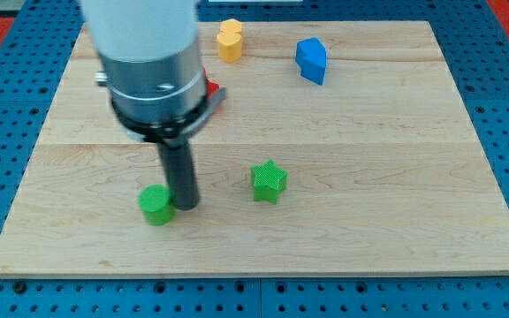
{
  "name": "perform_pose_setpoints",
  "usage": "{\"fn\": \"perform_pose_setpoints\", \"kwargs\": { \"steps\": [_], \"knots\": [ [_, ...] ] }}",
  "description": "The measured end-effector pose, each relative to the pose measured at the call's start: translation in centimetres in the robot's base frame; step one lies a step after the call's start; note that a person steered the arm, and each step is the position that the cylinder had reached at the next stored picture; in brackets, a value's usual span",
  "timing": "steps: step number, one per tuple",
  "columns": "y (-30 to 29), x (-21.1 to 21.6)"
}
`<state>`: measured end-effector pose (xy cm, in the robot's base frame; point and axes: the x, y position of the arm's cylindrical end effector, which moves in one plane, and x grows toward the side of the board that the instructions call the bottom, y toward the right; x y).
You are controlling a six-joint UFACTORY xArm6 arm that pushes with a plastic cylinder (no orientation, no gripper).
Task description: Move the green star below to the red star
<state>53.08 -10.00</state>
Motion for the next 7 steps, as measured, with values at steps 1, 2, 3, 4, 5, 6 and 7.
{"fn": "perform_pose_setpoints", "kwargs": {
  "steps": [1, 2, 3, 4, 5, 6, 7],
  "knots": [
    [-5.1, 0.4],
    [-9.6, 1.4],
    [-11.7, 1.8],
    [-9.1, 1.8],
    [-5.3, 2.0],
    [-0.7, 2.0],
    [8.2, 2.0]
  ]
}}
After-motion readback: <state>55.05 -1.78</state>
